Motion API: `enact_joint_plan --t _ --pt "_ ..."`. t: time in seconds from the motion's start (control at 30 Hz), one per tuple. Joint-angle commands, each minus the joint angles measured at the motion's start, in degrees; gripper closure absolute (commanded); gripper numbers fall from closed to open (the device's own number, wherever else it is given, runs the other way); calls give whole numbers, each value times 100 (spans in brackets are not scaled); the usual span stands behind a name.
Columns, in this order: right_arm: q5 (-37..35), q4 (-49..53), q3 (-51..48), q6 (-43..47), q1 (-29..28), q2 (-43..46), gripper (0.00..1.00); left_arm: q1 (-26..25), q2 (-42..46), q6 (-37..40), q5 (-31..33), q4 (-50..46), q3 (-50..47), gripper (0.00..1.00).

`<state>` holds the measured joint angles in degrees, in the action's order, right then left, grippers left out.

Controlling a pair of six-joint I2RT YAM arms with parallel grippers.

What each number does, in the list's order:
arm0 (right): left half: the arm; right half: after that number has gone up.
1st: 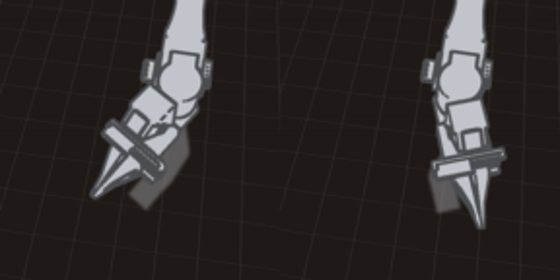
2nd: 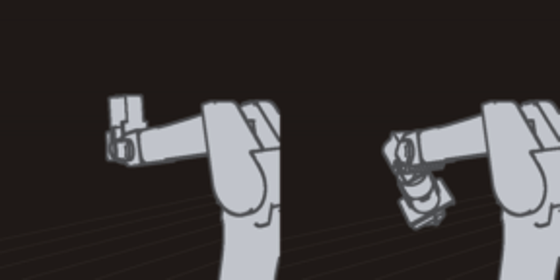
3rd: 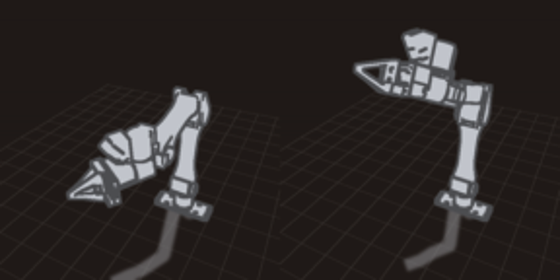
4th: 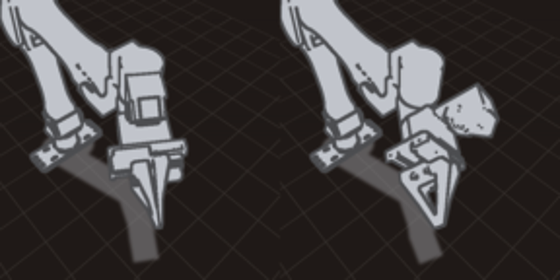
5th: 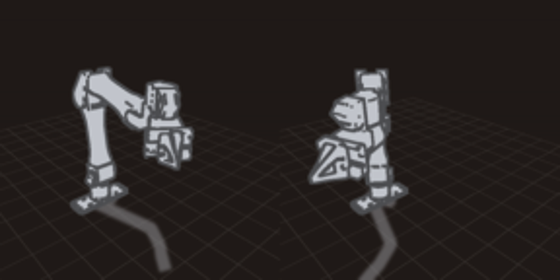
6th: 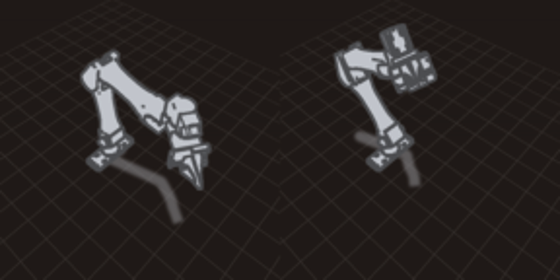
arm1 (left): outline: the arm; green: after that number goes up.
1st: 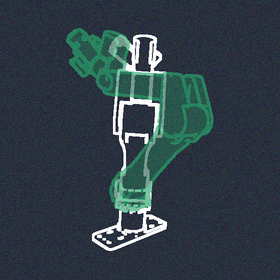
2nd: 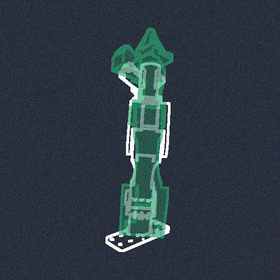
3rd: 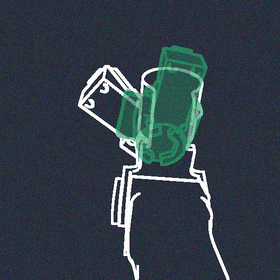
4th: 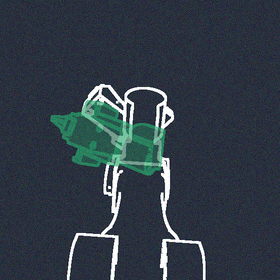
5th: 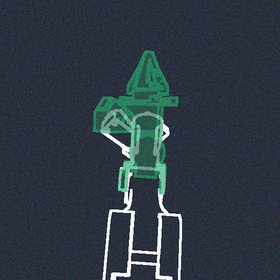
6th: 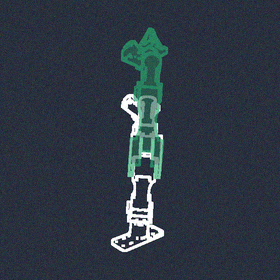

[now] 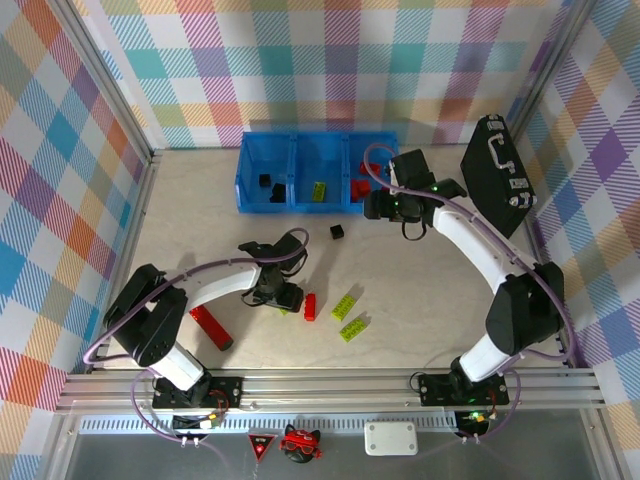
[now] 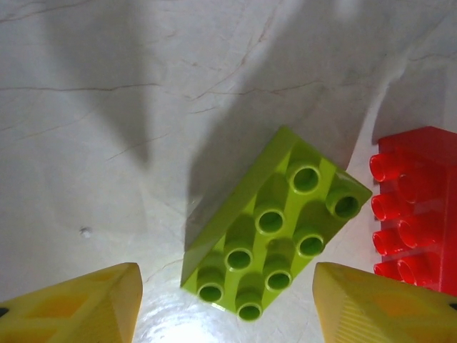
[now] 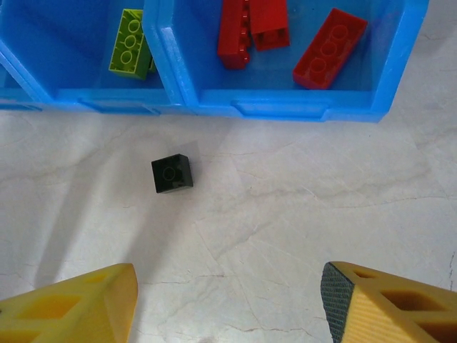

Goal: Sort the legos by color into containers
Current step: Pick up the lego from the middle-left of the table, then place the lego in the container.

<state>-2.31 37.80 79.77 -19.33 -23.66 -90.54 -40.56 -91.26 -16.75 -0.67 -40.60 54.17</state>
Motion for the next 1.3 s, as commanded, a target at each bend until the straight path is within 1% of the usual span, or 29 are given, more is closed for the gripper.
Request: enact_joint_plan --t 0.0,0.1,0.37,0.43,0.73,0.9,1.0,1.1,1.27 --pt "26 102 -68 -112 -18 210 30 -98 -203 301 -187 65 148 37" --pt "-11 142 -137 -137 -24 295 30 -127 -340 391 -250 77 238 39" --pt "-92 301 -222 -154 -25 517 30 -137 -626 522 -78 -41 478 59" --pt "-136 337 -233 -151 -22 580 30 -135 -661 515 -73 -23 489 63" --pt "-209 456 -301 -134 -24 700 31 -142 -365 375 376 -63 631 68" --pt "-210 478 -354 -122 -25 723 31 -126 -209 340 917 -303 1043 68" --pt "-166 425 -422 -143 -24 705 31 -50 -257 348 1028 -343 1452 69" --pt "-127 457 -464 -173 -26 716 31 67 -439 348 988 -328 1966 70" --pt "-232 438 -690 -149 -26 883 32 220 -1033 366 986 -256 3016 70"
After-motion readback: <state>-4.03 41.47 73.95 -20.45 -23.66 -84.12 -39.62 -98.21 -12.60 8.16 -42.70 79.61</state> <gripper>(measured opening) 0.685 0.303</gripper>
